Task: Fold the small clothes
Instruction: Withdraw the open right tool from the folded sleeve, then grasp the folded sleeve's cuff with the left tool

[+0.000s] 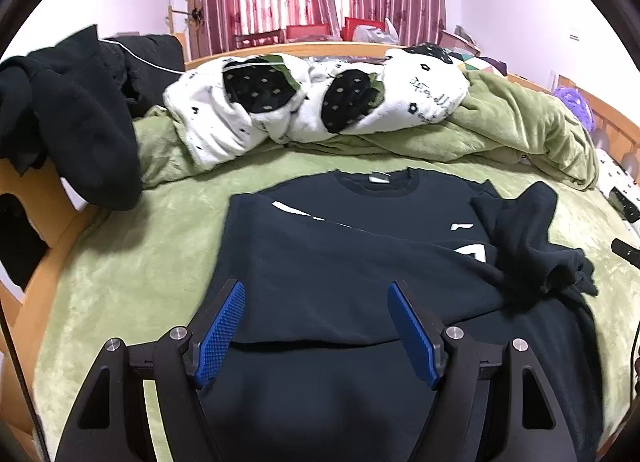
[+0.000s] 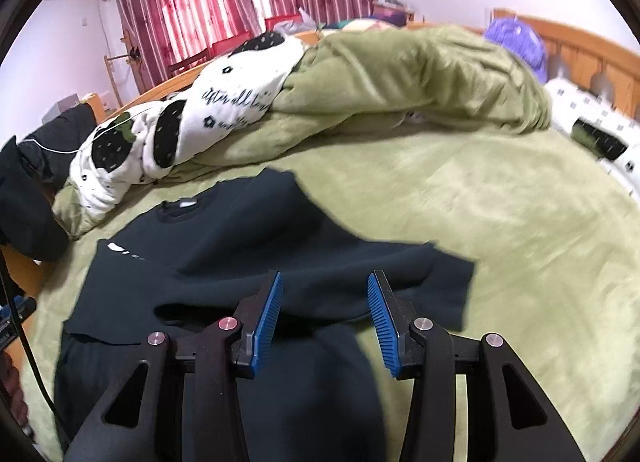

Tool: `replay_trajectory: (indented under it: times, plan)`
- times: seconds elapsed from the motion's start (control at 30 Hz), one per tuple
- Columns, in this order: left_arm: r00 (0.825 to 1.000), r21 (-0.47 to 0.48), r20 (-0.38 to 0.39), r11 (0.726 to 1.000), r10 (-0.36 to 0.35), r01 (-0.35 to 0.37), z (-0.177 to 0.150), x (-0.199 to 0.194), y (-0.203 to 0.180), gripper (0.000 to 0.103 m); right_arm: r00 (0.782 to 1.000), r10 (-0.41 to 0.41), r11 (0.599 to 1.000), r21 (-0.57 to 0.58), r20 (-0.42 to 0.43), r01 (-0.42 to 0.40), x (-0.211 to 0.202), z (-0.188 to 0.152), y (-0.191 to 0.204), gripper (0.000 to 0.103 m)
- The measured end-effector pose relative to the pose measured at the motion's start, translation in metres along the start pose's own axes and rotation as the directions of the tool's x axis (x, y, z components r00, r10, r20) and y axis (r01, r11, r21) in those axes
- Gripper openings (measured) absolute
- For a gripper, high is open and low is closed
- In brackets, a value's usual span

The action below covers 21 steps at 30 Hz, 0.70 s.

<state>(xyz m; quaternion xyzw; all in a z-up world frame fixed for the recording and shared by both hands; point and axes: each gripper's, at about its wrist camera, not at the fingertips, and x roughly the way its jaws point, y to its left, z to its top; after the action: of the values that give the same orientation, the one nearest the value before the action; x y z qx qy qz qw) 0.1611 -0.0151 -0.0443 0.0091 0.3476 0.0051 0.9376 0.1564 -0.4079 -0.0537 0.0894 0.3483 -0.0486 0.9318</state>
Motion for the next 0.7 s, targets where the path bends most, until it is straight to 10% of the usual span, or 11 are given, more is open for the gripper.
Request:
replay_trajectory:
  times: [0.4,0.7]
  plan:
    - [0.992,0.175,-0.011,0.977,-0.124,0.124,0.006,0.008,-0.122,0.072,0.994,-0.106,0.993,0.046,0.019,0.105,-0.011,-0.003,-0.097,0.048]
    - [0.960,0.305,-0.045,0.911,-0.277,0.277,0.006,0.019,-0.259,0.072,0.986,-0.169,0.979,0.112,-0.014,0.169,-0.002,-0.016,-0.168,0.048]
